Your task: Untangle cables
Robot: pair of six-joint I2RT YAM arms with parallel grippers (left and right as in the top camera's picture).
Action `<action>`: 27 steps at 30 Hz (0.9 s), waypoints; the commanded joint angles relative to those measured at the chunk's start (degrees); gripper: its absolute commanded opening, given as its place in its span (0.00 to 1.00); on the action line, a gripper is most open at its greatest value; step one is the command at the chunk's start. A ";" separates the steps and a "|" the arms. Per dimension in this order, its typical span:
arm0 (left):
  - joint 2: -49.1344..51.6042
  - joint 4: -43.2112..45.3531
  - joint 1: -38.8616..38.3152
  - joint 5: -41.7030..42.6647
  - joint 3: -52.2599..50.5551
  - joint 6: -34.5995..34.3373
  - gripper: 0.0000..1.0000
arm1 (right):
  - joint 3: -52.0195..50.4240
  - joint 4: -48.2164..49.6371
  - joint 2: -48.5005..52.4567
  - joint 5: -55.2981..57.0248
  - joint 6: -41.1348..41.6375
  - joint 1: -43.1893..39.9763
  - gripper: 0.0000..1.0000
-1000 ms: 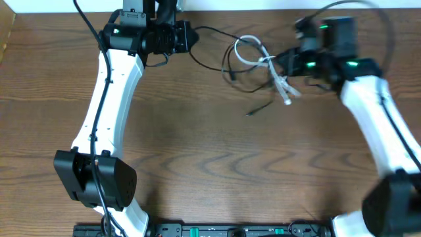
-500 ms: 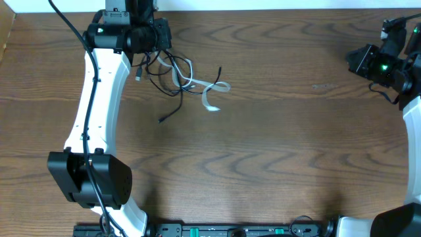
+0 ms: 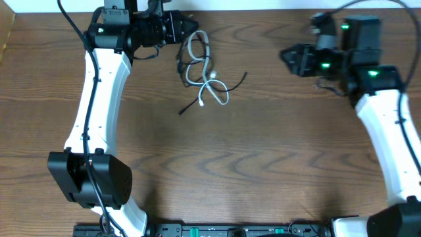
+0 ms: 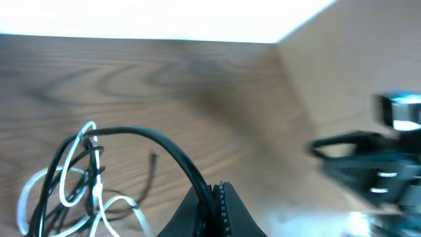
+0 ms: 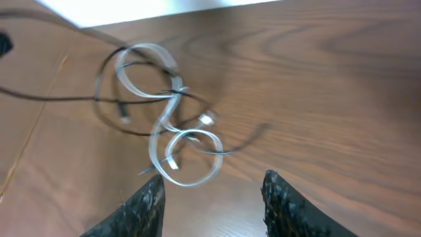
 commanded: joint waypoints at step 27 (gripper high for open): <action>-0.11 9.49 -3.72 15.82 0.79 -32.59 0.07 | 0.13 30.10 22.29 6.49 11.93 19.21 0.28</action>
